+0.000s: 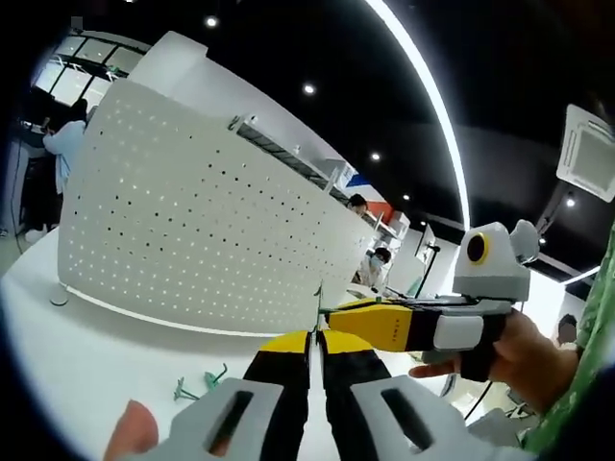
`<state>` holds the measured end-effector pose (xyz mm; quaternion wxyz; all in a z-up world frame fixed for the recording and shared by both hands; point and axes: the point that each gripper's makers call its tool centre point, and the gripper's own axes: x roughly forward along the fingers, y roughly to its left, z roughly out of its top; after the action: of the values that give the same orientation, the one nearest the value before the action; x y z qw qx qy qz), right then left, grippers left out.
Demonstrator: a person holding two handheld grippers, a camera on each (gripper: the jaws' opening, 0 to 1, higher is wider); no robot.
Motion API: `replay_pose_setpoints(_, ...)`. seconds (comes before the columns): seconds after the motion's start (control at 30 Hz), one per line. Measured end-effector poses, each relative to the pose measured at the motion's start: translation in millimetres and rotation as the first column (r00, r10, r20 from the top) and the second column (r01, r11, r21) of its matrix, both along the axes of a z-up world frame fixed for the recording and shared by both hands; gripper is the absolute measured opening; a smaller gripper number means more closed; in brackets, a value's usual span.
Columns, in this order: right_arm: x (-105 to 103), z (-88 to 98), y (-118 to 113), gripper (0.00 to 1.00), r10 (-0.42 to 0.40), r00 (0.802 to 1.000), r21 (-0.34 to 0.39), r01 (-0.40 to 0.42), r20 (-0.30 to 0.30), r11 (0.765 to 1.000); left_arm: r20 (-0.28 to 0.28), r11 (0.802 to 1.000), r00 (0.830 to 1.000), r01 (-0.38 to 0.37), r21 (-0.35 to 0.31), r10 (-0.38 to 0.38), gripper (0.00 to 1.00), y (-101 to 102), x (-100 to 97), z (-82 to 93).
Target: Insert the hook assembly into the mounting plate slot until the hook locks in place.
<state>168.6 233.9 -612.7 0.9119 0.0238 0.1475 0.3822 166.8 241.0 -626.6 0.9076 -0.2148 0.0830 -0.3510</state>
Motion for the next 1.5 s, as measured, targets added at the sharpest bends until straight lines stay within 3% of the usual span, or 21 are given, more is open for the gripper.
replay_pose_setpoints(0.1, 0.6, 1.1, 0.2, 0.04, -0.008, 1.000, 0.013, 0.008, -0.008, 1.000, 0.017, 1.000, 1.000, -0.013, 0.005, 0.012, 0.03, -0.3, 0.1, 0.9)
replay_pose_setpoints(0.33, 1.5, 3.1, -2.8, 0.03, -0.030, 0.999, 0.065, 0.032, -0.040, 0.997, 0.122, 0.992, 0.991, -0.064, 0.109, 0.050, 0.03, -2.6, -2.5, 4.0)
replay_pose_setpoints(0.53, 1.0, 6.2, -4.4, 0.02, -0.040, 0.998, 0.105, 0.045, -0.052, 0.993, 0.171, 0.986, 0.981, -0.112, 0.127, 0.089, 0.03, -3.5, -4.2, 7.4)
replay_pose_setpoints(0.7, 0.0, 9.3, -4.5, 0.02, -0.046, 0.998, 0.137, 0.053, -0.051, 0.989, 0.225, 0.974, 0.966, -0.161, 0.157, 0.123, 0.03, -2.8, -5.4, 11.5)
replay_pose_setpoints(0.8, -0.5, 10.2, -4.0, 0.02, -0.044, 0.998, 0.140, 0.050, -0.048, 0.989, 0.292, 0.955, 0.947, -0.200, 0.218, 0.132, 0.03, -1.7, -6.5, 13.8)
replay_pose_setpoints(1.17, -1.0, 14.2, -2.9, 0.01, -0.034, 0.999, 0.122, 0.033, 0.008, 0.992, 0.300, 0.962, 0.948, -0.175, 0.209, 0.108, 0.05, -0.8, -5.6, 16.6)
replay_pose_setpoints(1.3, -0.4, 13.5, -4.0, 0.01, -0.041, 0.999, 0.132, 0.038, 0.019, 0.990, 0.331, 0.955, 0.941, -0.157, 0.253, 0.067, 0.04, -0.9, -6.9, 17.5)
replay_pose_setpoints(1.5, 1.6, 18.0, -13.6, 0.01, -0.082, 0.994, 0.116, 0.074, 0.073, 0.990, 0.293, 0.955, 0.955, -0.119, 0.271, 0.036, 0.08, 5.3, -3.0, 10.7)
